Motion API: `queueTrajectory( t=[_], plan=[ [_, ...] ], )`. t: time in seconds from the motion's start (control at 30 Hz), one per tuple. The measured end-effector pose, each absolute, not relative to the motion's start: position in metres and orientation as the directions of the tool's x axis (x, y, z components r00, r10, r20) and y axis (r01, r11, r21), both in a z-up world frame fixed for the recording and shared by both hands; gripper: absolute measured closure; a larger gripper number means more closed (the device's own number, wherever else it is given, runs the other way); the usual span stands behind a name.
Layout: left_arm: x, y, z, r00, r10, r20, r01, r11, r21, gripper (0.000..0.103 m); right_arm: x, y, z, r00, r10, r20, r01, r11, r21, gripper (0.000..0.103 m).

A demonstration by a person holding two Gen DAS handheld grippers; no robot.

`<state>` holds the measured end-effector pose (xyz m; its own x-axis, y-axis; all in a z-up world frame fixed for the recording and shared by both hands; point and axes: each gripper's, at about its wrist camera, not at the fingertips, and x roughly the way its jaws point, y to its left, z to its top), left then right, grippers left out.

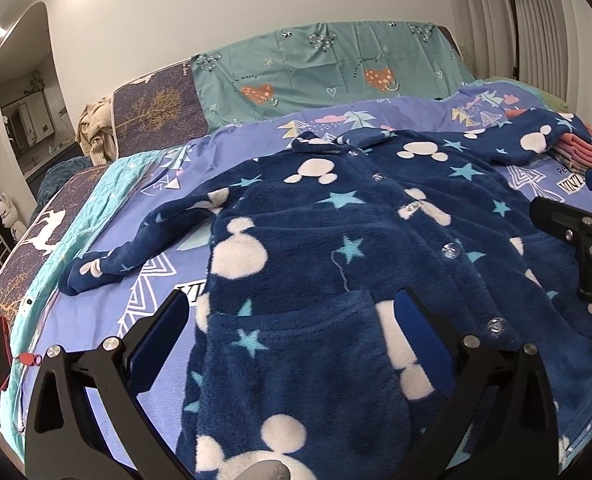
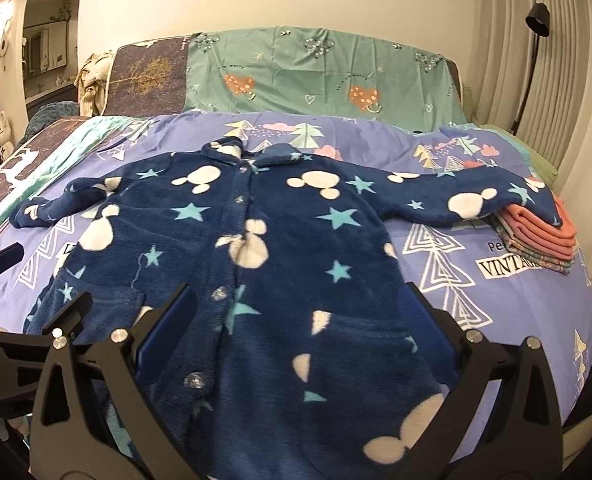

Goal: Fold small clothes

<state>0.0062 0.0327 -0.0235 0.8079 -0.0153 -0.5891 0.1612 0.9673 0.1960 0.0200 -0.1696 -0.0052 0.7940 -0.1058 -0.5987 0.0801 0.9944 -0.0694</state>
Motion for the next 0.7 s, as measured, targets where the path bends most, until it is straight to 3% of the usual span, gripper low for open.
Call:
queueTrajectory(
  t=[0.7],
  plan=[
    [0.015, 0.074, -0.029, 0.808, -0.041, -0.588, 0.129, 0.986, 0.108, 0.001, 0.036, -0.129, -0.008, 0.789, -0.079, -0.610, 0.025, 0.995, -0.097, 0.002]
  ],
)
